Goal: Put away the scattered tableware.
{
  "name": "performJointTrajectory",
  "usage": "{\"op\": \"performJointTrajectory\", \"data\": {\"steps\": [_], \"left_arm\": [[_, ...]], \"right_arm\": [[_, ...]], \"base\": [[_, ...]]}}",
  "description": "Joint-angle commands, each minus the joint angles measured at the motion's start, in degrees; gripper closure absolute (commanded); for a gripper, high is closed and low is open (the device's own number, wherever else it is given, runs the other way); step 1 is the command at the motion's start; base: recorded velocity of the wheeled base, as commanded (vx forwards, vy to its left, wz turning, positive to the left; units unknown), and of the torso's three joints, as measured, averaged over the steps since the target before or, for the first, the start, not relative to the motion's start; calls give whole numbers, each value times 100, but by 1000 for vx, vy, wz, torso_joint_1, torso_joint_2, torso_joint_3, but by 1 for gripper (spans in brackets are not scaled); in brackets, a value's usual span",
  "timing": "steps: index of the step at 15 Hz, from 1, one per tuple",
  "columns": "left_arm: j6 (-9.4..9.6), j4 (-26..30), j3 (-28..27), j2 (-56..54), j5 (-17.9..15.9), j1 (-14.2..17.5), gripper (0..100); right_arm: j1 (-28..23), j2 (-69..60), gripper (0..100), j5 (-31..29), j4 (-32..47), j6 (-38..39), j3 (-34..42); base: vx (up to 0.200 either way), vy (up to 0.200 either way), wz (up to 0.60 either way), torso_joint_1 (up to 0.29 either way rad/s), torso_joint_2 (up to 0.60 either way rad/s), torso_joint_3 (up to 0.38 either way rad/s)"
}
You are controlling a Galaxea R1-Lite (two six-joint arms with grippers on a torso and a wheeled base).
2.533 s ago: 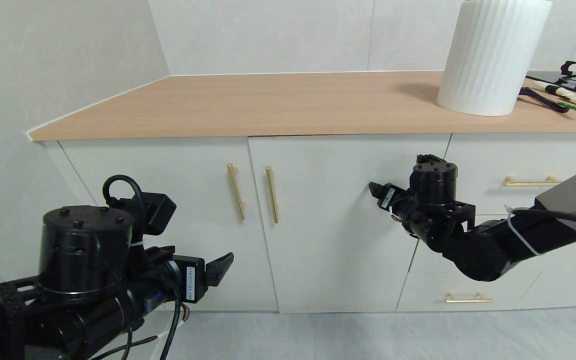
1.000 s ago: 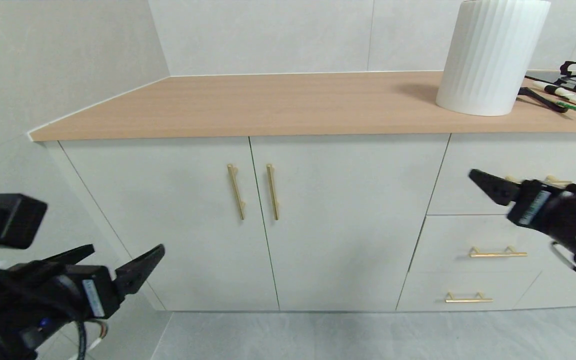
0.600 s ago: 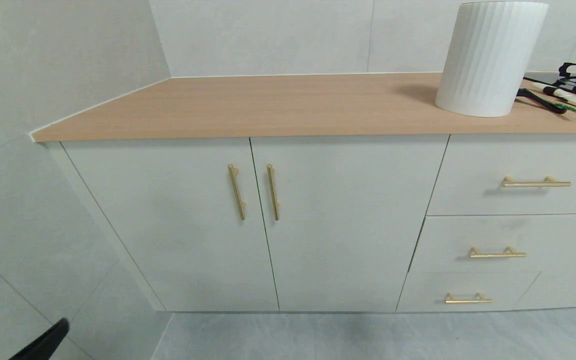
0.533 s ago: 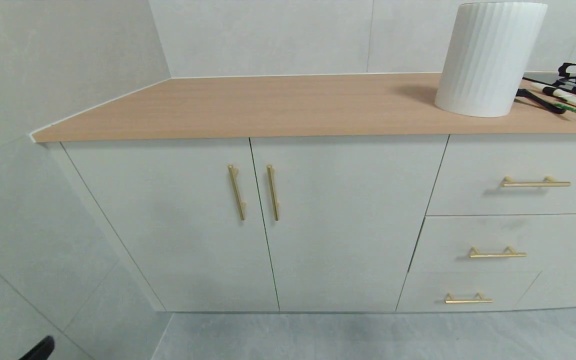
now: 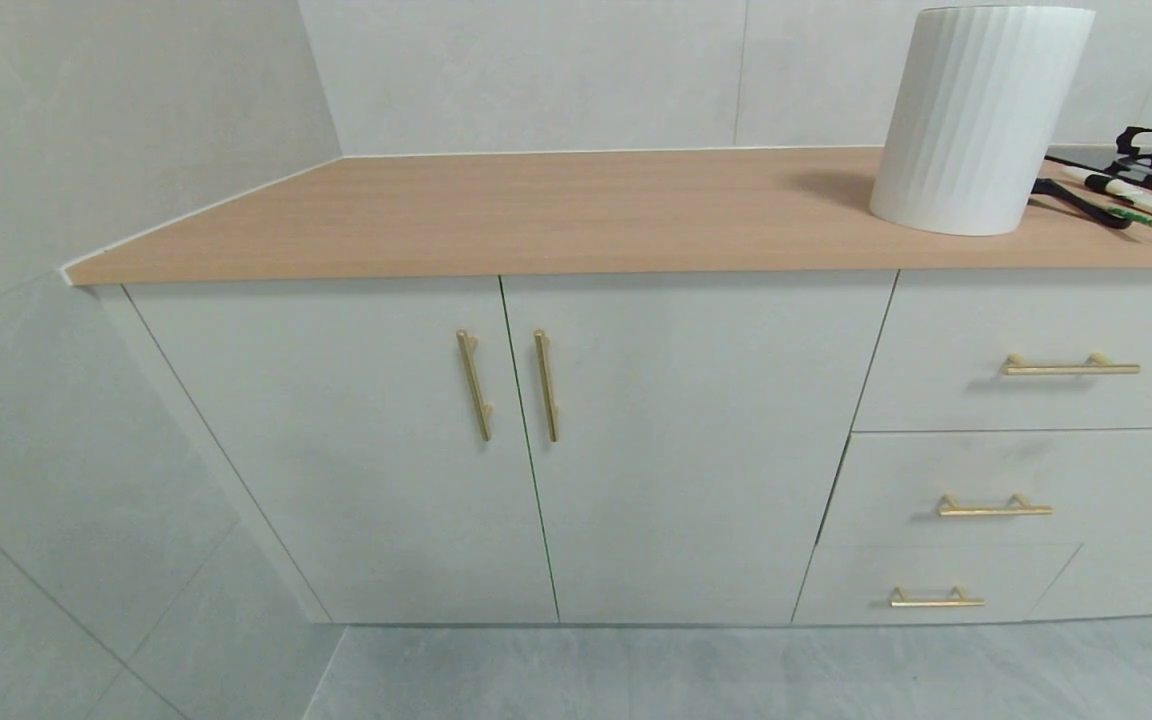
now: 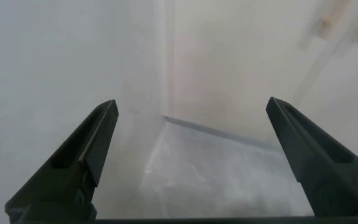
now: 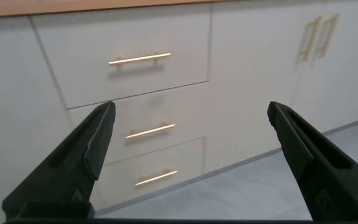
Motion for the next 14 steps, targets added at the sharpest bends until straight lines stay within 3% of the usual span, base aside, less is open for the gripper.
{"op": "performJointTrajectory", "data": {"steps": [1, 3, 4, 5, 7, 8, 9, 10, 12, 14], "left_arm": [[14, -5, -20, -304, 8, 550, 0], [471, -5, 234, -664, -300, 726, 0], [488, -67, 366, -664, -291, 726, 0], [541, -418, 876, -664, -396, 726, 0], [699, -1306, 1526, -664, -827, 726, 0], [735, -1939, 1834, -664, -1354, 726, 0], [752, -2202, 1940, -664, -1732, 726, 0], [717, -2088, 1940, -664, -2031, 726, 0], [717, -1965, 1940, -664, -2260, 726, 0], [717, -1956, 1940, -664, -2260, 726, 0]], "right_arm": [[-300, -457, 0, 166, -90, -239, 434], [-300, -457, 0, 193, -512, -222, 803], [-300, -457, 0, 237, -617, -222, 944], [-300, -457, 0, 650, -925, -195, 1436], [-300, -457, 0, 1151, -697, 200, 1515], [-300, -457, 0, 1432, -556, 323, 1524], [-291, -457, 0, 1731, -187, 350, 1506], [-282, -457, 0, 1942, -275, 358, 1515], [-273, -448, 0, 2715, 121, 306, 1497], [-273, -448, 0, 2671, 15, 288, 1506]], "base": [[0, 0, 0, 0, 0, 0], [0, 0, 0, 0, 0, 0], [0, 0, 0, 0, 0, 0], [0, 0, 0, 0, 0, 0], [0, 0, 0, 0, 0, 0], [0, 0, 0, 0, 0, 0], [0, 0, 0, 0, 0, 0], [0, 0, 0, 0, 0, 0], [0, 0, 0, 0, 0, 0], [0, 0, 0, 0, 0, 0]]}}
